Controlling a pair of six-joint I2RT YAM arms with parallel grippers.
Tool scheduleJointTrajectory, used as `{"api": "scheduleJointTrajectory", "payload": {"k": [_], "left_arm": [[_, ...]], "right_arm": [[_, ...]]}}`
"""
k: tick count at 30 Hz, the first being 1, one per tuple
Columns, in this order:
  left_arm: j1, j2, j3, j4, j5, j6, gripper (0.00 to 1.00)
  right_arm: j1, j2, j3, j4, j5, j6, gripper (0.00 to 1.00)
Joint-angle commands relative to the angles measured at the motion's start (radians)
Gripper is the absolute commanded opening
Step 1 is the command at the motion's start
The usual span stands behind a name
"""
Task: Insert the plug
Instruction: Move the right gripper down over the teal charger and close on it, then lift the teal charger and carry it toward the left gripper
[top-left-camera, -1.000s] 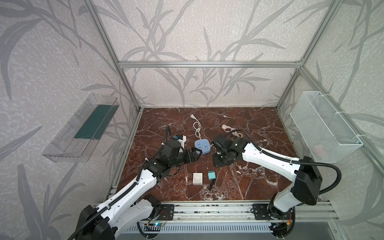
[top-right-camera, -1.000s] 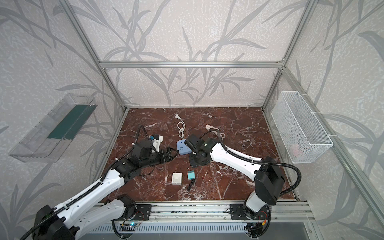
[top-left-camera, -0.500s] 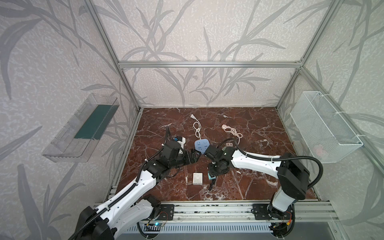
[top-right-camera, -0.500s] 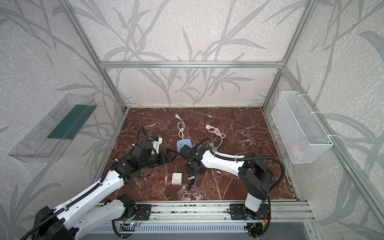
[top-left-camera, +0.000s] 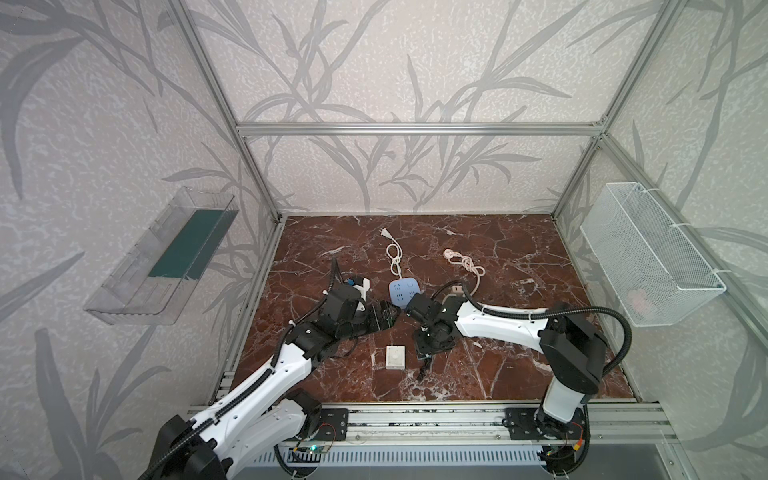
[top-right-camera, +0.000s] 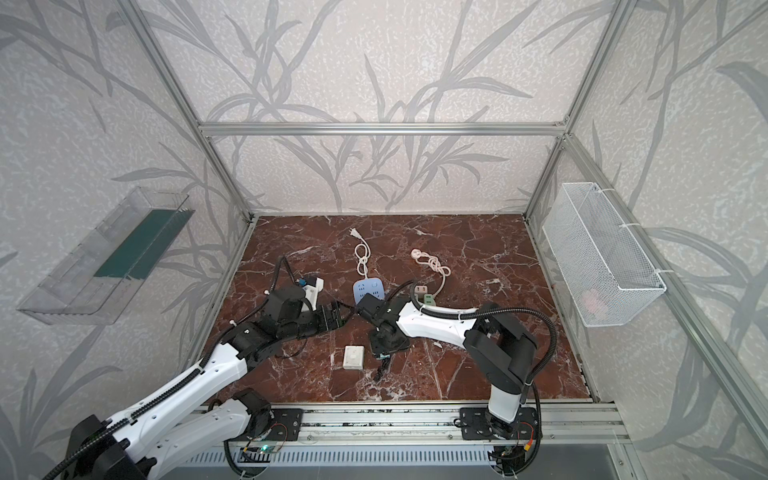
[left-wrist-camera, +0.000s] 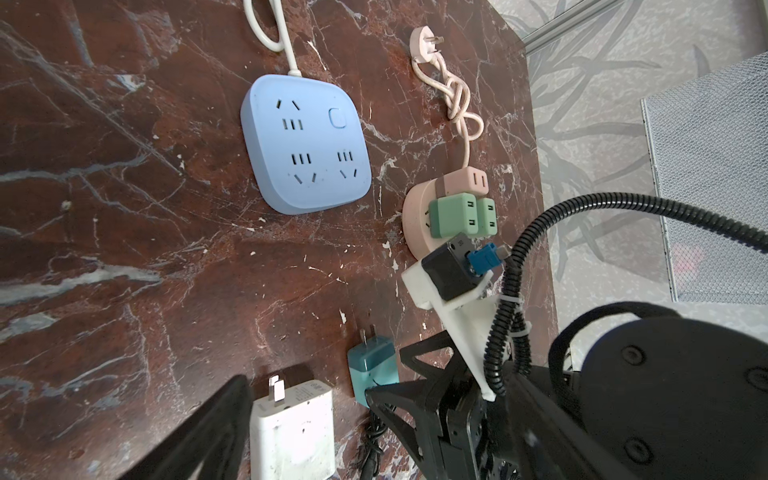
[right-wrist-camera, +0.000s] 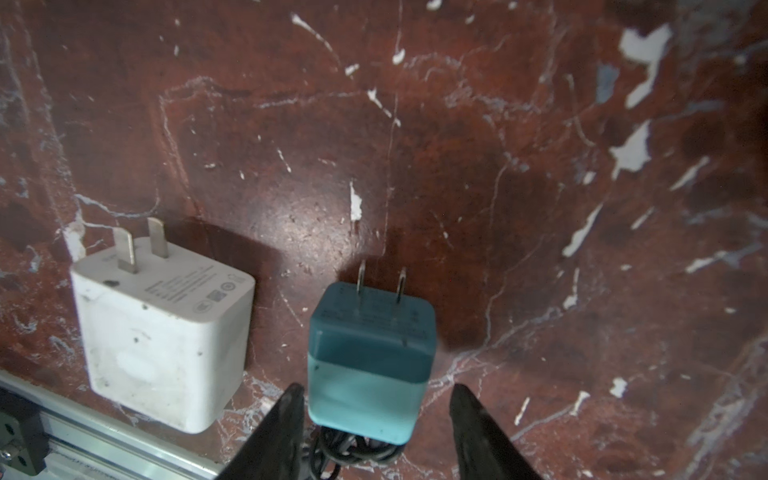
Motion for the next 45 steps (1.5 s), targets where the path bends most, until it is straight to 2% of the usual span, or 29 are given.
{"api": "scheduleJointTrajectory", "payload": {"k": [1, 17, 23, 29, 32, 36, 45], "left_arm": [[0.007, -0.017, -0.009, -0.008, -0.019, -0.006, 0.92], [0.011, -0.023, -0.019, -0.005, -0.016, -0.006, 0.93], [0.012, -0.032, -0.024, -0.008, -0.017, -0.008, 0.93], [0.013, -0.040, -0.023, -0.017, -0.019, -0.007, 0.93], [0.015, -0.044, -0.021, -0.031, -0.017, 0.000, 0.92], [0.022, -0.062, -0.006, -0.087, -0.022, 0.029, 0.89], [0.036, -0.109, 0.034, -0.227, -0.037, 0.103, 0.82]], "right_arm": [[0.009, 0.013, -0.011, -0.005, -0.002, 0.011, 0.57], [0.009, 0.056, 0.009, -0.022, 0.013, 0.006, 0.55], [0.009, 0.063, 0.004, -0.022, 0.017, 0.005, 0.51], [0.009, 0.057, 0.003, -0.033, 0.032, -0.009, 0.40], [0.008, 0.047, 0.008, -0.047, 0.044, -0.031, 0.27], [0.008, 0.018, 0.010, -0.064, 0.054, -0.088, 0.00], [0.006, -0.119, -0.004, -0.094, 0.080, -0.267, 0.00]]}}
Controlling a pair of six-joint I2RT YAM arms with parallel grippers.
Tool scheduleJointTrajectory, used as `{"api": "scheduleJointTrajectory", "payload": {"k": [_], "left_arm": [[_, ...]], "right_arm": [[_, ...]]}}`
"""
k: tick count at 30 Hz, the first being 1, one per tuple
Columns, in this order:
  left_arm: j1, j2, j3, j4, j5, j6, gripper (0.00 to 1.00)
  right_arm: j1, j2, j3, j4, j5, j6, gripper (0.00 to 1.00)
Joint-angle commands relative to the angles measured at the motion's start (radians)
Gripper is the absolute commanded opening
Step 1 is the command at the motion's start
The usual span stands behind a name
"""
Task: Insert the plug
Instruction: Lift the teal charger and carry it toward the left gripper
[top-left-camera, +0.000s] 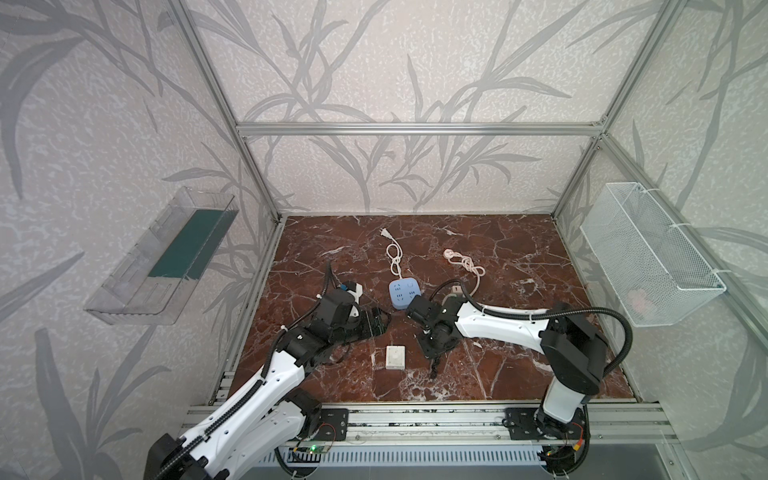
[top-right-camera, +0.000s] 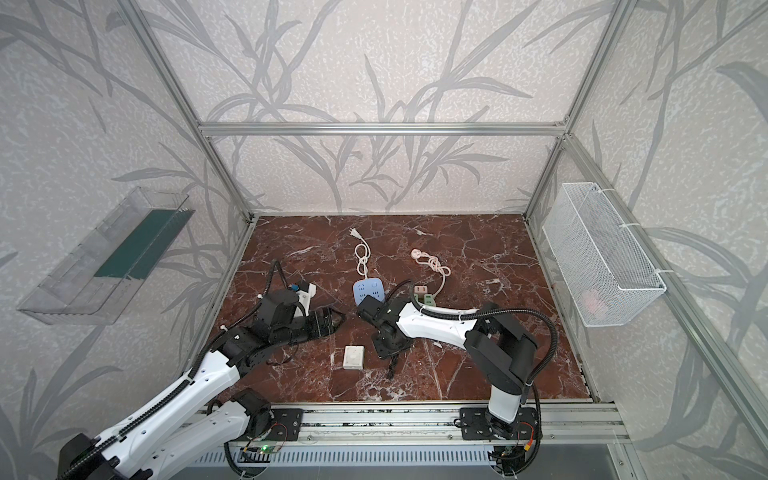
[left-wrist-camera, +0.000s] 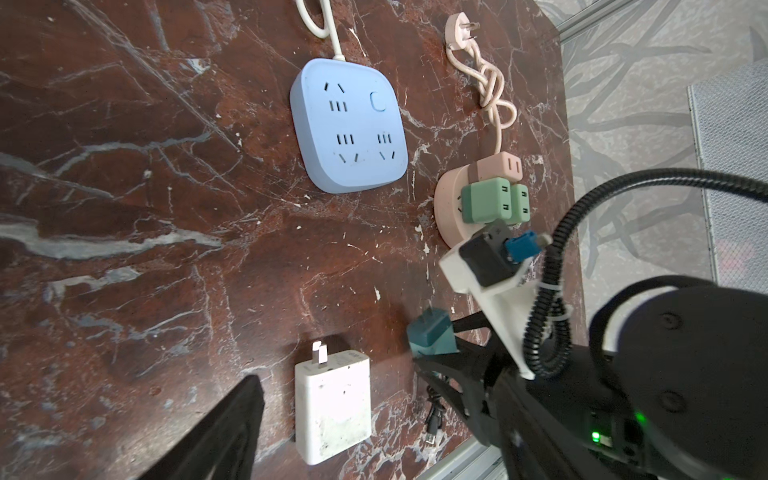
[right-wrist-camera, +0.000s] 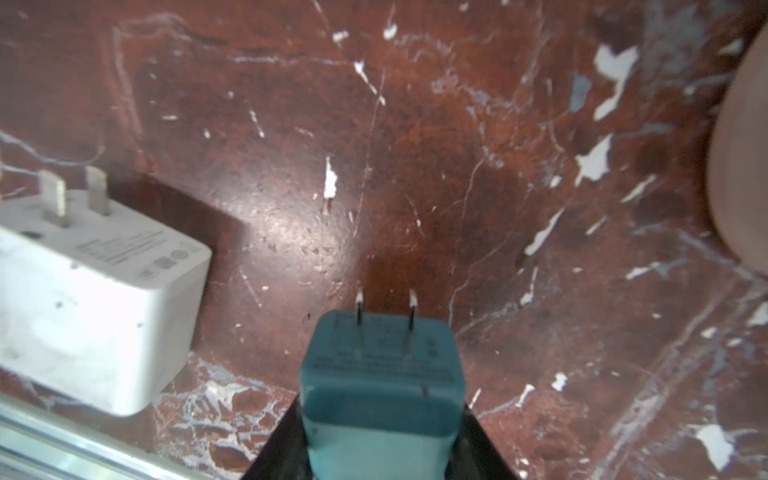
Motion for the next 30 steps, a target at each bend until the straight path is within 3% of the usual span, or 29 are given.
{"api": "scheduleJointTrajectory", "payload": {"k": [1, 9, 17, 30], "left_arm": [[0.007, -0.023, 0.037, -0.076, -0.013, 0.040, 0.82], [0.008, 0.003, 0.009, 0.008, 0.134, 0.009, 0.71], [0.006, 0.071, -0.018, 0.167, 0.317, -0.064, 0.71], [-0.003, 0.112, -0.062, 0.320, 0.414, -0.142, 0.69]], "right_arm": [[0.003, -0.100, -0.006, -0.034, 0.021, -0.107, 0.00], [0.004, -0.248, -0.036, 0.020, -0.043, -0.256, 0.00], [0.004, -0.298, -0.017, 0.051, -0.082, -0.308, 0.00], [0.010, -0.251, 0.064, 0.028, -0.096, -0.317, 0.00]]}}
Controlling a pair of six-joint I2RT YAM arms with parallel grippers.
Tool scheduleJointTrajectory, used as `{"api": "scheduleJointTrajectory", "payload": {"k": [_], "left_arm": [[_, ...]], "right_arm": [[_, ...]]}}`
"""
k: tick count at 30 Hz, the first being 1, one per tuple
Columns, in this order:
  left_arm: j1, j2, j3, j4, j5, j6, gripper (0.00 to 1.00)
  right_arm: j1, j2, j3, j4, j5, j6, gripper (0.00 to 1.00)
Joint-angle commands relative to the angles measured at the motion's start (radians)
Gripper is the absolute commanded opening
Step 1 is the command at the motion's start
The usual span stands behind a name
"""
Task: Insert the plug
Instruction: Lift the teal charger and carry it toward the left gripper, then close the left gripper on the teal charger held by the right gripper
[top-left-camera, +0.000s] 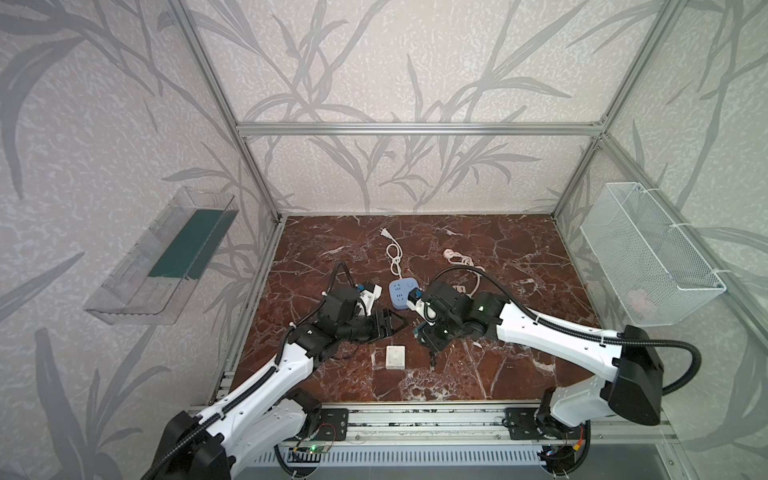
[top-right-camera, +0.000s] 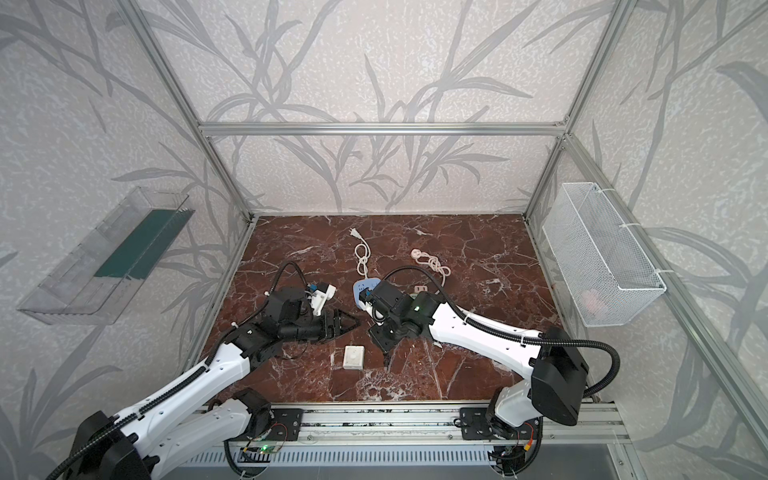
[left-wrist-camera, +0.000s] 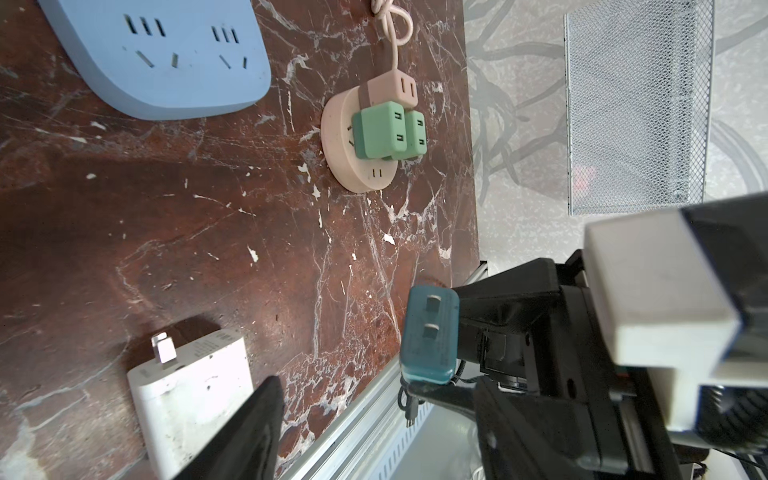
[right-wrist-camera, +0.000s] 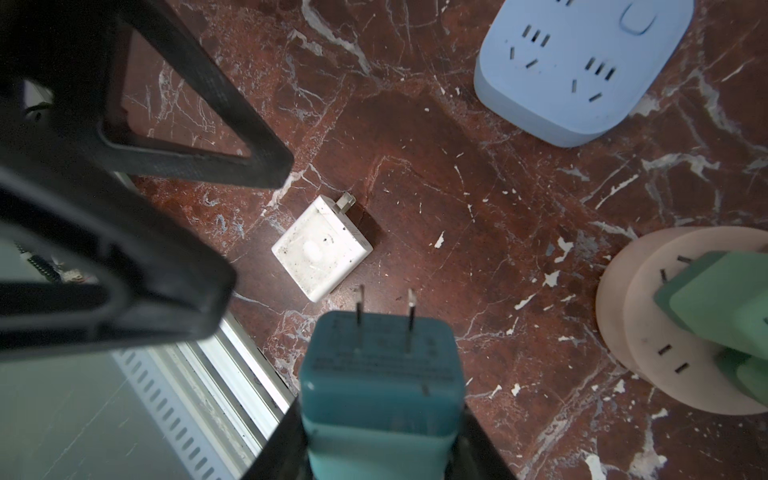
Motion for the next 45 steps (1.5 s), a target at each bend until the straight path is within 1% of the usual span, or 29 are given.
{"api": "scheduleJointTrajectory", "payload": {"k": [1, 6, 12, 20, 21, 23, 27, 37, 45], "left_arm": [[-0.002, 0.004, -0.016, 0.065, 0.042, -0.029, 0.69], [-0.009, 0.020, -0.013, 0.088, 0.054, -0.037, 0.68], [-0.016, 0.035, -0.011, 0.102, 0.064, -0.038, 0.63], [-0.025, 0.053, -0.012, 0.120, 0.084, -0.042, 0.47], [-0.026, 0.059, -0.014, 0.126, 0.086, -0.045, 0.45], [-0.027, 0.067, -0.018, 0.146, 0.096, -0.055, 0.42], [-0.032, 0.074, -0.017, 0.151, 0.095, -0.053, 0.42], [-0.034, 0.063, -0.029, 0.161, 0.099, -0.062, 0.34], [-0.034, 0.053, -0.032, 0.156, 0.106, -0.060, 0.33]], "right_arm": [[0.010, 0.016, 0.048, -0.010, -0.015, -0.019, 0.00], [0.015, 0.038, 0.075, -0.020, -0.027, -0.020, 0.00], [0.020, 0.060, 0.103, -0.021, -0.030, -0.019, 0.00], [0.020, 0.088, 0.138, -0.041, -0.030, -0.025, 0.00], [0.044, 0.090, 0.141, -0.044, -0.031, -0.028, 0.00], [0.050, 0.093, 0.149, -0.048, -0.029, -0.031, 0.00], [0.050, 0.098, 0.159, -0.055, -0.029, -0.036, 0.00], [0.050, 0.110, 0.166, -0.072, 0.012, -0.033, 0.00], [0.050, 0.114, 0.177, -0.078, 0.028, -0.027, 0.00]]}}
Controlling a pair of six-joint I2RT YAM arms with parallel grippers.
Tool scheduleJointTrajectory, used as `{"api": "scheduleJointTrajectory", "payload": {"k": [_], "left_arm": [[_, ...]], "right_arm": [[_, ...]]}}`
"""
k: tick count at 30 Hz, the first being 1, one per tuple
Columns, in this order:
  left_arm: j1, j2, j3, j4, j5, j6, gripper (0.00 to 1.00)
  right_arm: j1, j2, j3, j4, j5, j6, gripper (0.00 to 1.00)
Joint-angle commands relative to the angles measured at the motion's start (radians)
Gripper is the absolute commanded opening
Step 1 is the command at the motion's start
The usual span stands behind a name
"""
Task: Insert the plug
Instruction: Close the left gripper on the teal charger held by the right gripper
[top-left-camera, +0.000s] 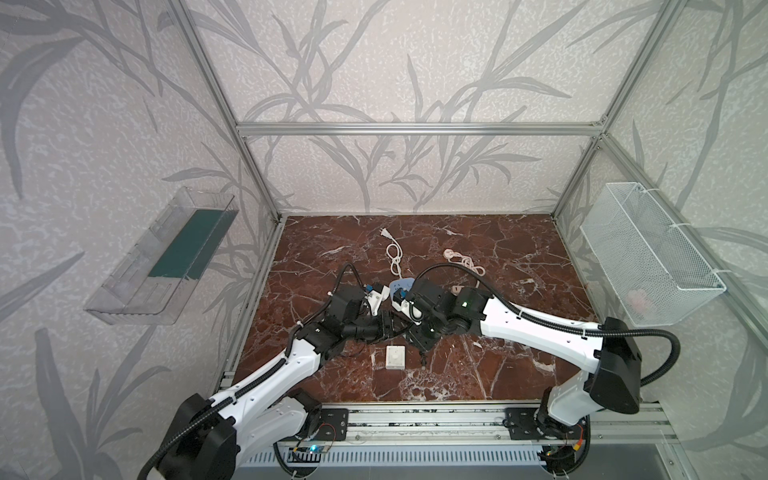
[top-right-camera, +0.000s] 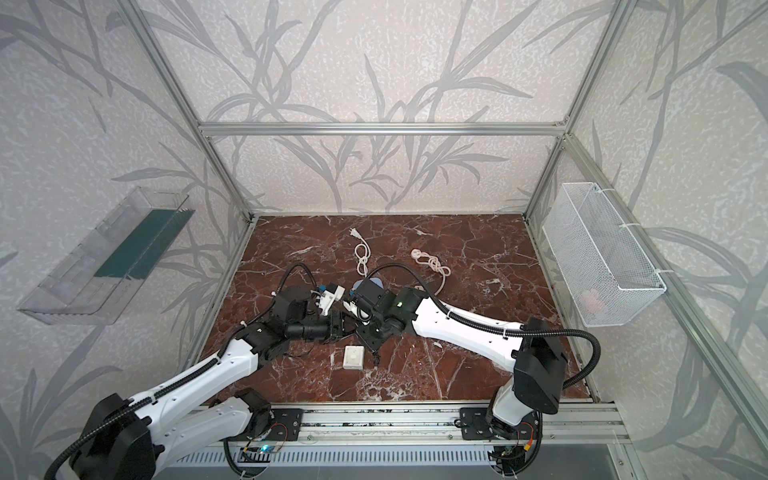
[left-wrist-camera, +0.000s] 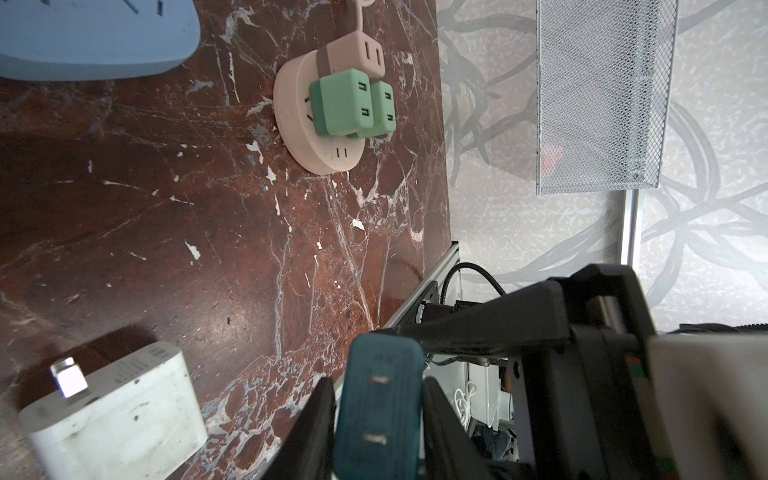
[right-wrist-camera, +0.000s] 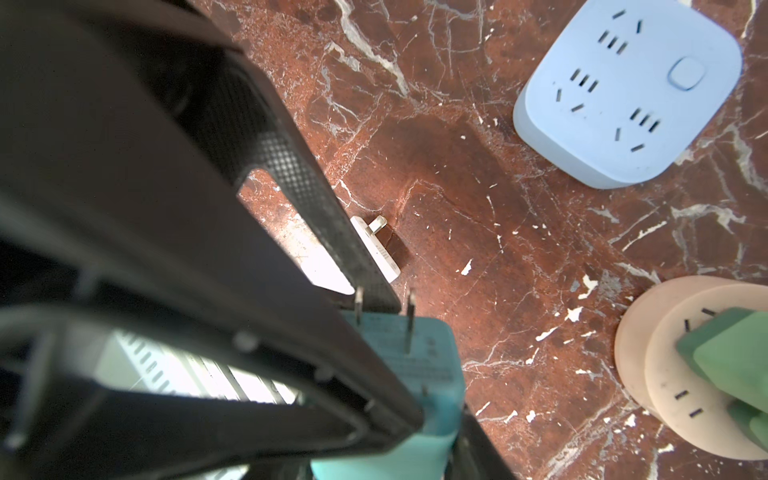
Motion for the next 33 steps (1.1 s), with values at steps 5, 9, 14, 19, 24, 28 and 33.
{"api": "scheduleJointTrajectory", "payload": {"k": [5, 9, 14, 19, 24, 28, 33], "left_arm": [[-0.005, -0.017, -0.012, 0.020, 0.022, -0.008, 0.32], [-0.006, -0.014, -0.015, 0.043, 0.031, -0.021, 0.26], [-0.006, -0.012, -0.019, 0.059, 0.032, -0.031, 0.00], [-0.005, -0.019, -0.028, 0.081, 0.023, -0.043, 0.00], [0.000, -0.037, -0.041, 0.137, -0.019, -0.080, 0.00], [0.020, -0.030, -0.021, 0.140, -0.057, -0.096, 0.00], [0.047, -0.003, -0.022, 0.223, -0.046, -0.147, 0.00]], "right_arm": [[0.000, 0.005, 0.031, -0.008, 0.007, -0.005, 0.00], [0.001, 0.011, 0.033, -0.007, 0.003, -0.004, 0.00], [0.000, 0.018, 0.031, 0.018, -0.011, 0.002, 0.11], [0.000, 0.030, 0.031, 0.028, -0.012, 0.005, 0.30], [-0.011, 0.010, 0.015, 0.034, 0.009, -0.010, 0.51], [-0.014, -0.045, -0.017, 0.054, 0.023, -0.004, 0.65], [-0.065, -0.144, -0.085, 0.094, 0.053, 0.017, 0.76]]}}
